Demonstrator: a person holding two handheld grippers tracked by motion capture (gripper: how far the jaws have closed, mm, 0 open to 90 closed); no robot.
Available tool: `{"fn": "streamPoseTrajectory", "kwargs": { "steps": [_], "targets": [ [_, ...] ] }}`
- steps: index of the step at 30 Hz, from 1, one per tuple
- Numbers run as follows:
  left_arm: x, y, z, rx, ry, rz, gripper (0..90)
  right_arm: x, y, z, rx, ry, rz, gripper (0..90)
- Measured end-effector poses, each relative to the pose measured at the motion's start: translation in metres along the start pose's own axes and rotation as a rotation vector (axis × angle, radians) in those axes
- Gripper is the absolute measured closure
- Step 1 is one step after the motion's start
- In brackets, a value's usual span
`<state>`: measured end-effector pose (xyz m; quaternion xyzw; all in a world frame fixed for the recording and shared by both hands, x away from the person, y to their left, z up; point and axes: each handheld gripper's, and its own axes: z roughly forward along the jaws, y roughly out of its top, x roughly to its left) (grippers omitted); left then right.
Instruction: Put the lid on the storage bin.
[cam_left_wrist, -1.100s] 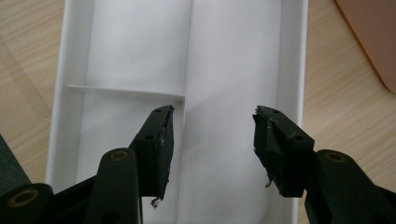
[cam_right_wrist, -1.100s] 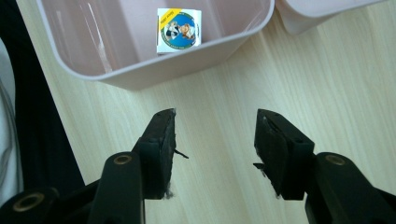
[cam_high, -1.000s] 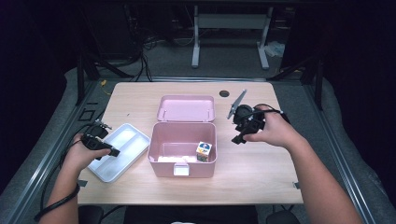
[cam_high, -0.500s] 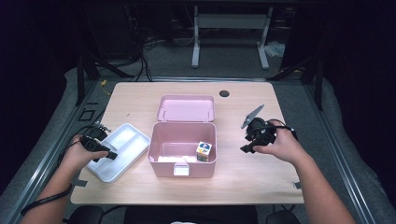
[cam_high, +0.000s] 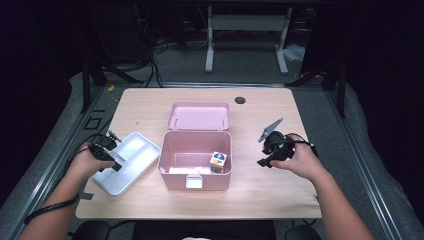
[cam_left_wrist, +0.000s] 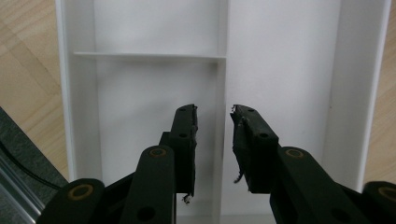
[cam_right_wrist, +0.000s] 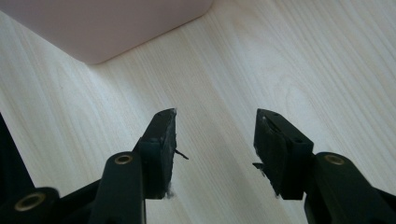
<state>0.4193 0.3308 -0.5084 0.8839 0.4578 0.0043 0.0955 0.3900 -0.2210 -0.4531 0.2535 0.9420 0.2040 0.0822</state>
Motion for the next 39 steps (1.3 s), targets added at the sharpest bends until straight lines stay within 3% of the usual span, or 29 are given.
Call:
{"fn": "streamPoseTrajectory", "kwargs": {
  "steps": [11, 23, 35, 39],
  "targets": [
    [0.001, 0.023, 0.01, 0.06, -0.012, 0.001, 79.6, 0.0, 0.001, 0.001, -0.007, -0.002, -0.007, 49.3],
    [-0.002, 0.035, 0.02, 0.114, -0.01, 0.012, 87.2, 0.002, 0.001, 0.003, 0.0, -0.006, -0.018, 49.8],
    [-0.002, 0.041, 0.017, 0.159, 0.006, 0.029, 89.2, 0.003, 0.001, 0.003, -0.002, -0.002, -0.019, 49.9],
    [-0.001, 0.04, 0.012, 0.154, -0.017, 0.023, 89.5, 0.002, 0.001, 0.003, 0.006, 0.0, -0.019, 49.9]
  ]
}}
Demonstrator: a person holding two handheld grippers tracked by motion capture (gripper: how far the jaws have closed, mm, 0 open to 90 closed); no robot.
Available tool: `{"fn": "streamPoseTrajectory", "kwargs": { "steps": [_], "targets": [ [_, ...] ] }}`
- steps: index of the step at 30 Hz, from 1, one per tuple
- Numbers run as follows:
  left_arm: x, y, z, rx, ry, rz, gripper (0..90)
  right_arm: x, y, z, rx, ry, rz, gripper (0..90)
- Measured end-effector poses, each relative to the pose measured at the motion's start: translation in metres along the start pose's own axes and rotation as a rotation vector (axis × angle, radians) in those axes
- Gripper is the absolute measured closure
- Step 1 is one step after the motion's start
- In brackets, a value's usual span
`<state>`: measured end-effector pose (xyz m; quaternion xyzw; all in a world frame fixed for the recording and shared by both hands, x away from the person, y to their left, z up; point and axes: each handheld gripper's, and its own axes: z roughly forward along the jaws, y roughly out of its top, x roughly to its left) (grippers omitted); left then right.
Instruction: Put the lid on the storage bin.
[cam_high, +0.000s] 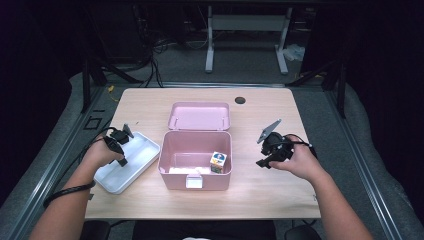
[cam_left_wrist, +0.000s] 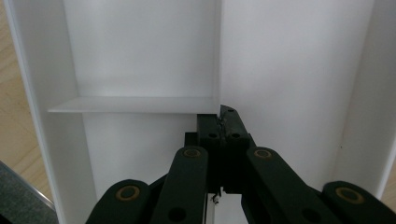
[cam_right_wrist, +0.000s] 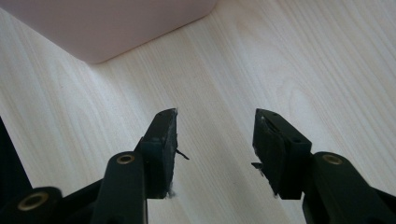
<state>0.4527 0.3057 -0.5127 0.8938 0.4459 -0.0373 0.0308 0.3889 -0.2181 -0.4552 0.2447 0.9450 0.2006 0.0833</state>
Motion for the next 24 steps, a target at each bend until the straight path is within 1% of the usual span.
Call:
{"fn": "streamPoseTrajectory", "kwargs": {
  "steps": [4, 11, 12, 14, 21, 22, 24],
  "targets": [
    [0.0, -0.001, -0.008, -0.003, 0.008, 0.005, 89.5, 0.0, 0.0, 0.001, -0.01, -0.003, 0.001, 49.9],
    [-0.003, -0.004, -0.028, -0.032, 0.007, 0.021, 89.4, 0.001, 0.0, 0.001, -0.007, -0.008, -0.003, 49.9],
    [-0.003, -0.005, -0.032, -0.032, 0.01, 0.033, 89.5, 0.001, 0.0, 0.001, -0.008, -0.007, -0.004, 50.0],
    [-0.004, -0.006, -0.037, -0.034, 0.014, 0.039, 89.5, 0.001, 0.0, 0.001, -0.005, -0.006, 0.003, 49.9],
    [-0.008, -0.009, -0.063, -0.08, 0.016, 0.072, 89.4, 0.002, 0.0, 0.002, -0.004, -0.002, -0.005, 49.9],
    [-0.009, -0.01, -0.068, -0.091, 0.013, 0.079, 89.4, 0.002, 0.0, 0.002, 0.003, 0.007, -0.002, 49.9],
    [-0.011, -0.01, -0.076, -0.104, 0.013, 0.103, 89.4, 0.002, 0.0, 0.003, 0.0, -0.002, -0.009, 49.9]
  ]
}}
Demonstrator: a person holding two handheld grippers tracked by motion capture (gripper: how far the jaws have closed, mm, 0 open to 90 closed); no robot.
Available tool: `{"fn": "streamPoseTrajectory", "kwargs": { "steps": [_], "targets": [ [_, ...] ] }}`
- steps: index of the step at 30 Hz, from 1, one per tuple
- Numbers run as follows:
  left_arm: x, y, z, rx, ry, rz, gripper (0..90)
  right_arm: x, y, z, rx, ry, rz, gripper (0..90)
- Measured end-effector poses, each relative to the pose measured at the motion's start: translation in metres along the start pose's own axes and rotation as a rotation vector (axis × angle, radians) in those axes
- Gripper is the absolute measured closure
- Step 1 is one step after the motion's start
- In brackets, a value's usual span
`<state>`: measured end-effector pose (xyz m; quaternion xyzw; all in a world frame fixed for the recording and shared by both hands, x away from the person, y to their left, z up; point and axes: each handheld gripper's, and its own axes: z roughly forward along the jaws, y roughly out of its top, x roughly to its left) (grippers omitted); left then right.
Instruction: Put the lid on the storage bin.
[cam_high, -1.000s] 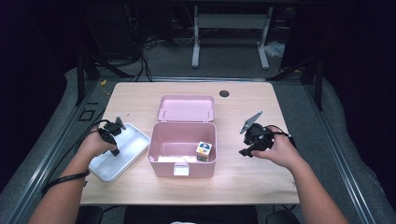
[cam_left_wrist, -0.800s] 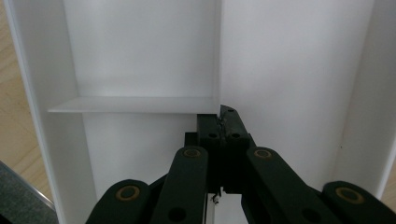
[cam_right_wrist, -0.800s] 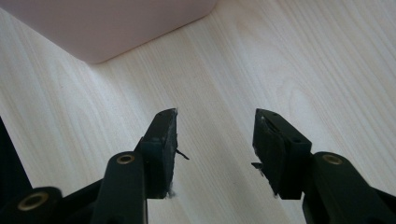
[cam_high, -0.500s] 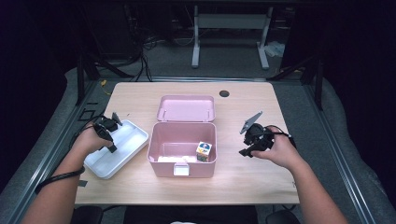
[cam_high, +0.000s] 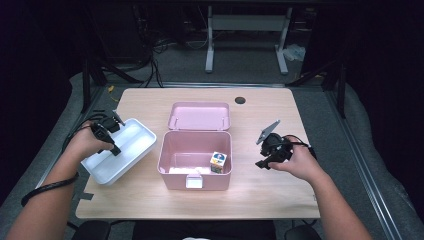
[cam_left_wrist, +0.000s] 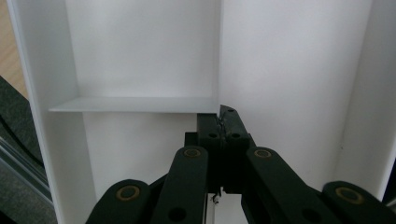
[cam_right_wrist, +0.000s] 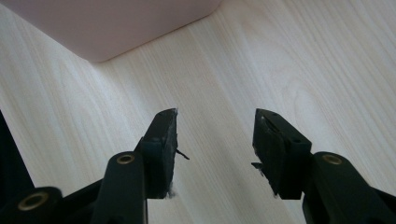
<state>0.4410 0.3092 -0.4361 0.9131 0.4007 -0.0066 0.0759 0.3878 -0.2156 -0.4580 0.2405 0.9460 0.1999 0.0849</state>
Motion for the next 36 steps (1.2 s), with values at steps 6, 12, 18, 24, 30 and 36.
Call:
{"fn": "streamPoseTrajectory", "kwargs": {
  "steps": [6, 12, 18, 24, 30, 36],
  "targets": [
    [-0.007, 0.006, -0.023, -0.015, 0.008, 0.065, 89.4, 0.002, 0.001, 0.001, -0.004, 0.007, -0.004, 50.0],
    [-0.014, 0.013, -0.045, -0.033, 0.018, 0.097, 89.4, 0.004, 0.0, 0.0, -0.017, 0.003, -0.003, 50.1],
    [-0.026, 0.026, -0.056, -0.028, 0.023, 0.145, 89.4, 0.004, -0.005, 0.003, -0.022, 0.018, 0.01, 50.3],
    [-0.041, 0.045, -0.059, -0.042, 0.023, 0.214, 89.5, 0.004, -0.007, 0.004, -0.031, 0.025, 0.014, 50.3],
    [-0.062, 0.065, -0.065, -0.034, 0.033, 0.306, 89.5, 0.004, -0.008, 0.003, -0.037, 0.015, 0.013, 50.3],
    [-0.089, 0.088, -0.064, -0.018, 0.017, 0.389, 89.5, 0.006, -0.006, 0.004, -0.025, 0.028, 0.008, 50.3]
  ]
}}
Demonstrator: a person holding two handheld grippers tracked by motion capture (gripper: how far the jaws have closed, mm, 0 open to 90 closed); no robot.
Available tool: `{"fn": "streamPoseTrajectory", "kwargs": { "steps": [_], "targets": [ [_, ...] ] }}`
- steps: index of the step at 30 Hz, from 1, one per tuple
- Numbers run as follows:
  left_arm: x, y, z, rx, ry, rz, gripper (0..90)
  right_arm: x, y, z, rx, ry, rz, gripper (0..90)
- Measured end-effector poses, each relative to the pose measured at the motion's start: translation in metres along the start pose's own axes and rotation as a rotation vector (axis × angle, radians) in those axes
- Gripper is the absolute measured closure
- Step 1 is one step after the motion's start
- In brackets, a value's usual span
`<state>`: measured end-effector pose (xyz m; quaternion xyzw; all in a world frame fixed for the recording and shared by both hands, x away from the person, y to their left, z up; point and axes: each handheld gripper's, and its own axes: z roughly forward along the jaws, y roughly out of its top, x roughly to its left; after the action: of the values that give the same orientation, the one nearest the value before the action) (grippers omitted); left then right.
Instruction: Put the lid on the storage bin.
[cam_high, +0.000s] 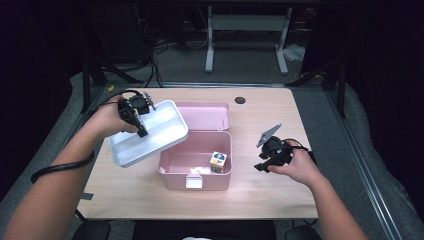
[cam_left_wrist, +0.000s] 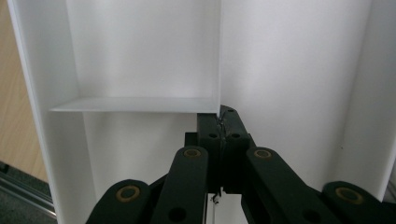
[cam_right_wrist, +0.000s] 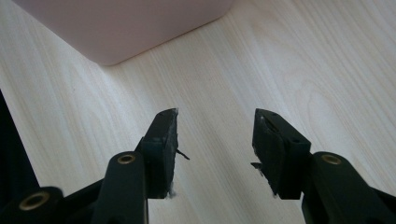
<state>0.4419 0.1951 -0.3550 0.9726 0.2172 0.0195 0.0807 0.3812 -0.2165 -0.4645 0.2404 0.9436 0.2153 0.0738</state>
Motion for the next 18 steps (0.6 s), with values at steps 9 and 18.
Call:
{"fn": "streamPoseTrajectory", "kwargs": {
  "steps": [9, 18],
  "targets": [
    [-0.019, 0.05, 0.015, 0.009, -0.034, 0.122, 89.5, 0.002, 0.0, 0.003, -0.006, -0.009, -0.001, 50.4],
    [-0.041, 0.088, 0.034, 0.04, -0.042, 0.267, 89.5, 0.004, -0.001, 0.002, -0.015, -0.004, 0.005, 50.3]
  ]
}}
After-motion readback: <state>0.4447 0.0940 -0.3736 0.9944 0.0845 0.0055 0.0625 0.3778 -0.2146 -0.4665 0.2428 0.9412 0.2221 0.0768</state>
